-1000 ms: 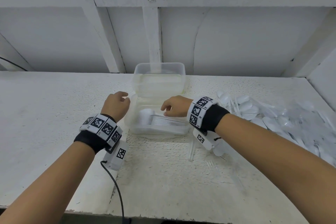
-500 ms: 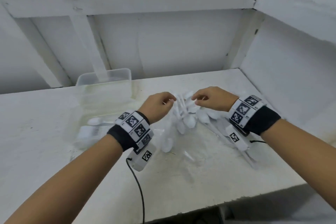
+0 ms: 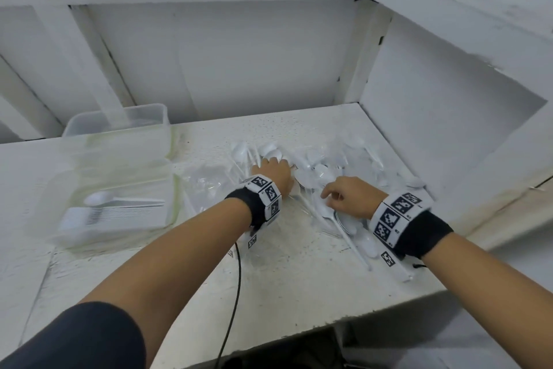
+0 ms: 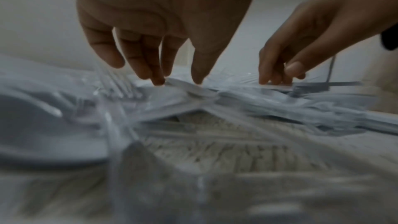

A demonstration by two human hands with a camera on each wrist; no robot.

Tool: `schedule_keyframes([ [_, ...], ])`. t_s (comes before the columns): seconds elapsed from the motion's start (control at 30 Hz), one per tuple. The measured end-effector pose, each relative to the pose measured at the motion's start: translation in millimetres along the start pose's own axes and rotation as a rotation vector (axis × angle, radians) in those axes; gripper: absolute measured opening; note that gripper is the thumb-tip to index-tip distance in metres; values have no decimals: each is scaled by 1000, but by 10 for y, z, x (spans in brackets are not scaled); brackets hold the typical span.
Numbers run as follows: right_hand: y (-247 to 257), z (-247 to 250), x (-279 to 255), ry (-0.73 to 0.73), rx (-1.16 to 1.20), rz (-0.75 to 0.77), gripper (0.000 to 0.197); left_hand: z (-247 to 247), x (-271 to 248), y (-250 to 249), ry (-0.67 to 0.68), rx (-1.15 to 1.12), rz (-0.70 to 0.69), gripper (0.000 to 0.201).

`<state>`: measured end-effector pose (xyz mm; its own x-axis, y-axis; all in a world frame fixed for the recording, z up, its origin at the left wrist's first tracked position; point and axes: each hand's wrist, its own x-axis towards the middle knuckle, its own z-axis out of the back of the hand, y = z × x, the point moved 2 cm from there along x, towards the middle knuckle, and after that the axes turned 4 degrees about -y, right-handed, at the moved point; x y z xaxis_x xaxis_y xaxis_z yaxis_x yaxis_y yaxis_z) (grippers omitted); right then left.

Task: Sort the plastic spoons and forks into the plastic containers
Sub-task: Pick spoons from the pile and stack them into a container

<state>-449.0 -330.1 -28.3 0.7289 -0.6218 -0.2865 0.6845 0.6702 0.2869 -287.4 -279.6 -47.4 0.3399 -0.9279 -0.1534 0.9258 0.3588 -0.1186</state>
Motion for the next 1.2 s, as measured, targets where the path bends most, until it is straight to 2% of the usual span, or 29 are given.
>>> schedule_keyframes([
  [0.07,13,-16,26,-10,18,6,26,-2,30,25,45,2,18,32],
  [0.17,55,-4,52,-11,34,14,27,9,62,81,83,-95,18,8],
  [0.23,69,19,64,-22,58,3,27,27,61,159,71,-206,40,20],
  [0.27,74,35,70,-33,67,-3,26,49,58,199,55,-253,43,17],
  [0.4,138,130,117,-113,59,-30,24,256,-31,361,-34,-322,19,14],
  [0.5,264,208,201,-243,35,3,23,518,-145,550,-196,-473,63,19],
  [0.57,391,199,291,-235,11,72,23,669,-232,700,-301,-630,126,11],
  [0.63,515,113,412,-147,-91,108,28,769,-307,843,-374,-846,200,5],
  [0.7,591,-14,546,-67,-341,85,36,828,-383,945,-410,-1048,271,4],
  [0.73,607,-67,600,-54,-444,61,39,841,-409,989,-419,-1120,301,10],
  [0.8,614,-120,682,-73,-492,16,39,825,-442,1061,-427,-1234,337,20],
  [0.93,561,-157,774,-82,-402,-58,39,758,-499,1078,-412,-1329,353,18],
  [1.07,573,-147,809,-131,-201,-98,17,713,-554,1014,-381,-1352,301,13],
  [1.2,539,-71,770,-263,48,-83,42,636,-479,951,-310,-1195,257,13],
])
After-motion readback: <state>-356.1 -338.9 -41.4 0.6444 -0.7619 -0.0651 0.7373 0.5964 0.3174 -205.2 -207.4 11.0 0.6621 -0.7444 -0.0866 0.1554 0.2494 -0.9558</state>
